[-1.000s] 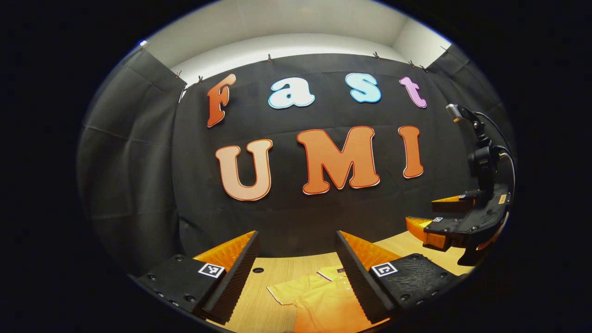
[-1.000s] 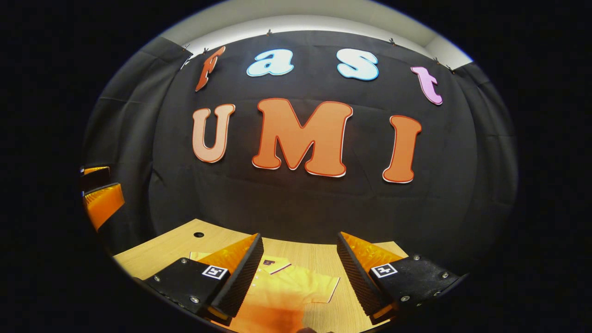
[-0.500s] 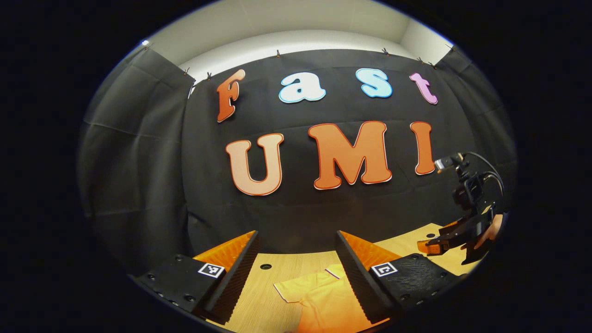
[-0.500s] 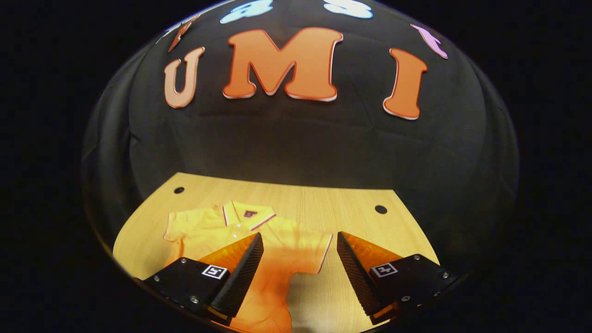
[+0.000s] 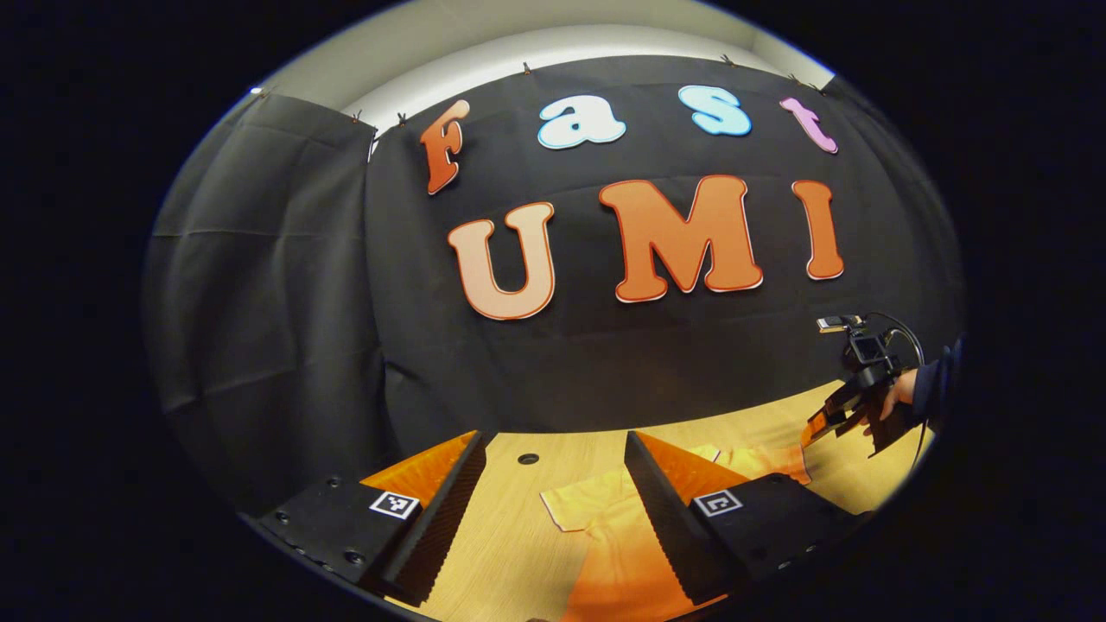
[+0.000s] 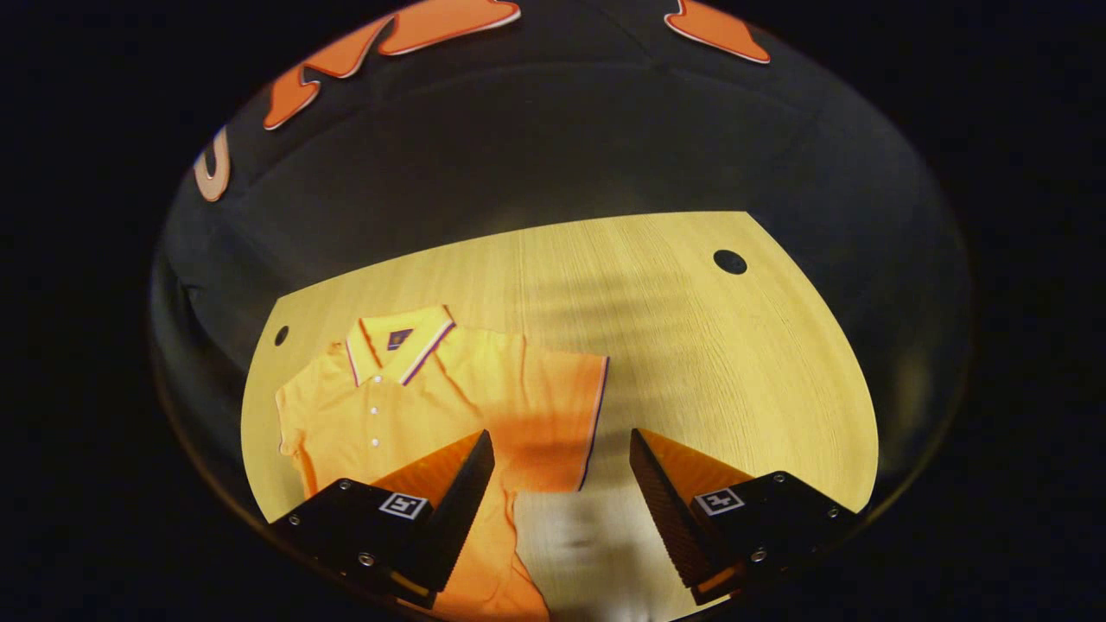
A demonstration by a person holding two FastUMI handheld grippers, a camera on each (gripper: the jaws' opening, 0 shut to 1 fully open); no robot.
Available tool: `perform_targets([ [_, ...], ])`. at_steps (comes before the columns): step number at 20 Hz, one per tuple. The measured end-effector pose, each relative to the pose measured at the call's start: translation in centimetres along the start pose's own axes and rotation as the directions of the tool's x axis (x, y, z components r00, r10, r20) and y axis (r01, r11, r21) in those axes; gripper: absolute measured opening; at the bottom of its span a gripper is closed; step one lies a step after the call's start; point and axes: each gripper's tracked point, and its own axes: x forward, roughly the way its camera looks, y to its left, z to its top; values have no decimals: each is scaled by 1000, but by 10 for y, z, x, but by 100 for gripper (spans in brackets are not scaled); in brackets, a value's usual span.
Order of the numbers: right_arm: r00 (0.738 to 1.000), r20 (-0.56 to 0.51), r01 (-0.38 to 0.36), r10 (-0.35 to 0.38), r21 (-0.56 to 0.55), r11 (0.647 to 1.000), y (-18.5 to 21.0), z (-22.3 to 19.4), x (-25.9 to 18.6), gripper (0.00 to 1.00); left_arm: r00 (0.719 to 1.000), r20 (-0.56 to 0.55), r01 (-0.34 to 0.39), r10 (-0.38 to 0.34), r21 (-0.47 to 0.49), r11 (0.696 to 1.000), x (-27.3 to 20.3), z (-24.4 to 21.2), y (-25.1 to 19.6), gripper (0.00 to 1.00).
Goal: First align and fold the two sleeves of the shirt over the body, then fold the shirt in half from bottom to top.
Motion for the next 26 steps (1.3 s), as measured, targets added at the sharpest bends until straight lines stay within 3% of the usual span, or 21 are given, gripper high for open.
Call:
perform_targets([
  [5, 987, -160, -4, 8, 31, 1000, -3, -13, 56, 83, 992, -84, -90, 91, 15, 996, -22, -23, 11, 99],
  [8, 979, -203, 26, -26, -4, 1000, -9, -14, 75, 70, 983, -119, -136, 141, 43, 990, -32, -31, 18, 100],
  [10, 969, -239, 58, -66, -38, 998, -15, -18, 83, 67, 980, -131, -147, 151, 45, 988, -35, -35, 17, 99],
  [11, 965, -252, 59, -68, -43, 997, -12, -19, 87, 60, 979, -137, -146, 151, 44, 988, -36, -37, 15, 99],
  [12, 961, -270, 51, -61, -44, 998, -8, -22, 90, 67, 979, -141, -142, 147, 47, 989, -37, -37, 11, 99],
  [16, 949, -308, 43, -67, -85, 995, -2, -22, 90, 66, 981, -145, -124, 130, 55, 991, -34, -37, -2, 99],
  [17, 951, -302, 47, -67, -74, 996, -1, -25, 93, 48, 981, -146, -121, 127, 53, 991, -33, -37, -4, 99],
  [18, 953, -296, 36, -56, -73, 997, 0, -23, 97, 43, 982, -146, -118, 124, 49, 992, -31, -37, -6, 99],
  [19, 953, -301, 4, -35, -103, 995, 1, -24, 95, 21, 982, -146, -114, 119, 43, 993, -29, -37, -7, 99],
  [20, 958, -287, -20, -14, -116, 993, -2, -21, 95, 21, 983, -143, -110, 115, 40, 993, -27, -36, -11, 99],
  [22, 955, -293, -57, 53, -7, 998, 3, -17, 93, 6, 984, -138, -103, 108, 40, 994, -23, -33, -12, 100],
  [26, 965, -217, -145, 146, 21, 989, 20, 5, 77, 6, 985, -141, -96, 101, 43, 994, -19, -30, -15, 99],
])
